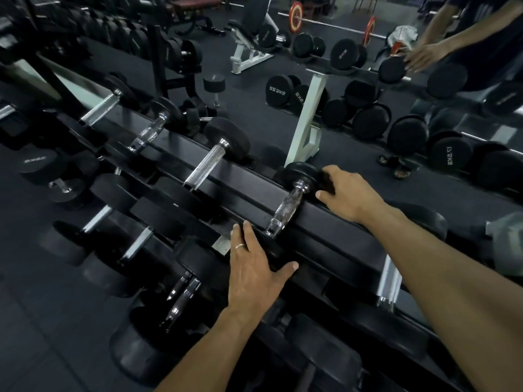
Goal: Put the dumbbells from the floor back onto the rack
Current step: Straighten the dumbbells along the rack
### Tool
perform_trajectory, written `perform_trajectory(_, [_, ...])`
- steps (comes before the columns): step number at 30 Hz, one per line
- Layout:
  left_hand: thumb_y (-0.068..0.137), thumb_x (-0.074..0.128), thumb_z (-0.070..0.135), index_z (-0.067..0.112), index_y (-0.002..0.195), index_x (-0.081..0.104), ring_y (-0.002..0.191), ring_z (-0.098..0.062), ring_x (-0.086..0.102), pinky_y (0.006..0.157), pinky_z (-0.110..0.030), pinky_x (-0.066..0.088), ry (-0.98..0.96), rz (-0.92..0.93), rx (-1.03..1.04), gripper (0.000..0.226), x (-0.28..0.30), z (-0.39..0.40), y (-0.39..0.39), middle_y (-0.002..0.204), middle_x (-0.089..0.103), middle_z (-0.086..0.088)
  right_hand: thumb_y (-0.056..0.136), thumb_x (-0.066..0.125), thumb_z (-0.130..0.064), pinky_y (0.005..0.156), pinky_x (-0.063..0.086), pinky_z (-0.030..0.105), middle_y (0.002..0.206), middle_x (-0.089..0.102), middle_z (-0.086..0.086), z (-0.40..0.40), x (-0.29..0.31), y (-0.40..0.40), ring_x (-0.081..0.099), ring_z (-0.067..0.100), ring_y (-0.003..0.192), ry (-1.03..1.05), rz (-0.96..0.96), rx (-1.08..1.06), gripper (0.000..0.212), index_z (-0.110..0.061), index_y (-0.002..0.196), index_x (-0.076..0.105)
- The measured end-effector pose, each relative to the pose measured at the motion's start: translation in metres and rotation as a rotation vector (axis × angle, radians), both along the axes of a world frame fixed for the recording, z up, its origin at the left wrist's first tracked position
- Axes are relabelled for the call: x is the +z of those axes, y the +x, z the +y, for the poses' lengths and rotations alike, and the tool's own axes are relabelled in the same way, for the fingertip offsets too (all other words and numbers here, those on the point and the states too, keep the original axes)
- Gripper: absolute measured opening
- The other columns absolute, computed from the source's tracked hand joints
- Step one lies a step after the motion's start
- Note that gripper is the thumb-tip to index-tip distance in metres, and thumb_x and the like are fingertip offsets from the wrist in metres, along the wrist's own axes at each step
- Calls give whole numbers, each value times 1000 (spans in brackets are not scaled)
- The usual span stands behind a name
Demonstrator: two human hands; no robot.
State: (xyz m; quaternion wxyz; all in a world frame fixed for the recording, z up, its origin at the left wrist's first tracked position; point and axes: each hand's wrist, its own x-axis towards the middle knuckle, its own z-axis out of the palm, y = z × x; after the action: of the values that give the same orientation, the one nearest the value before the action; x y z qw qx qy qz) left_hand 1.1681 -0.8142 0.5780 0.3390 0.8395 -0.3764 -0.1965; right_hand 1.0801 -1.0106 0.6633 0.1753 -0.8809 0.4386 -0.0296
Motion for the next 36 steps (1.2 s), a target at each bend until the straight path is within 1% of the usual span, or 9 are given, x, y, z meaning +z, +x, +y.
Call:
perform_trajectory(4, [84, 58, 60, 12, 153, -6, 147, -21, -21, 122, -40, -1, -33, -111, -11, 105, 13, 12, -15, 161, -13, -11, 93, 59, -31, 93, 47, 41, 122, 59, 12, 14, 18, -22, 56, 33, 112, -66, 20, 13, 48, -17, 136, 46])
perform_trajectory(8, [88, 49, 61, 9, 153, -3, 146, -21, -23, 117, -34, -13, -77, -143, -60, 98, 26, 19, -40, 161, -10, -13, 96, 56, -34, 98, 44, 43, 134, 52, 13, 22, 36, -59, 49, 33, 124, -120, 60, -32, 57, -15, 146, 37])
perform_trajectory(12, [89, 46, 62, 9, 153, -3, 145, -17, -23, 121, -37, -6, -96, -119, -100, 97, 33, 21, -76, 162, -9, -12, 96, 55, -35, 102, 43, 45, 138, 49, 16, 20, 44, -104, 46, 35, 128, -118, 48, -99, 58, -13, 146, 37])
perform_trajectory(17, [88, 46, 63, 11, 153, -4, 148, -19, -17, 120, -34, -8, -52, -45, -129, 97, 30, 20, -130, 162, -8, -11, 97, 54, -35, 103, 42, 44, 142, 45, 18, 18, 33, -153, 48, 36, 125, -73, 28, -131, 59, -11, 147, 35])
perform_trajectory(19, [86, 49, 65, 11, 153, -3, 149, -20, -12, 122, -38, 0, -41, -1, -115, 100, 28, 18, -153, 162, -5, -10, 96, 55, -36, 102, 43, 44, 141, 46, 18, 14, 28, -168, 52, 36, 120, -36, 16, -120, 62, -11, 148, 34])
perform_trajectory(22, [76, 58, 71, 15, 153, -2, 149, -21, -6, 122, -43, 11, -26, 79, -55, 113, 23, 15, -185, 162, 0, -9, 96, 56, -35, 105, 40, 42, 145, 45, 17, 4, 23, -183, 49, 36, 126, 11, 23, -65, 66, -11, 151, 30])
perform_trajectory(25, [64, 69, 71, 23, 152, -8, 150, -23, 0, 119, -44, 22, 3, 193, 35, 126, 19, 11, -211, 161, -8, -3, 97, 56, -33, 107, 38, 41, 146, 45, 14, -4, 20, -187, 45, 34, 131, 76, 19, -11, 67, -13, 153, 24])
perform_trajectory(30, [63, 81, 56, 24, 150, -3, 146, -27, 18, 113, -44, 35, -14, 188, 118, 126, 10, 0, -220, 159, -6, -1, 98, 56, -30, 95, 44, 42, 132, 56, 15, -12, 11, -189, 54, 35, 118, 75, -20, 34, 54, -13, 145, 35])
perform_trajectory(36, [64, 82, 51, 20, 152, -3, 146, -26, 15, 116, -42, 31, -31, 156, 68, 126, 8, 1, -217, 158, -3, 1, 97, 57, -31, 91, 45, 42, 127, 59, 15, -12, 9, -199, 57, 35, 113, 50, -66, 35, 53, -13, 144, 38])
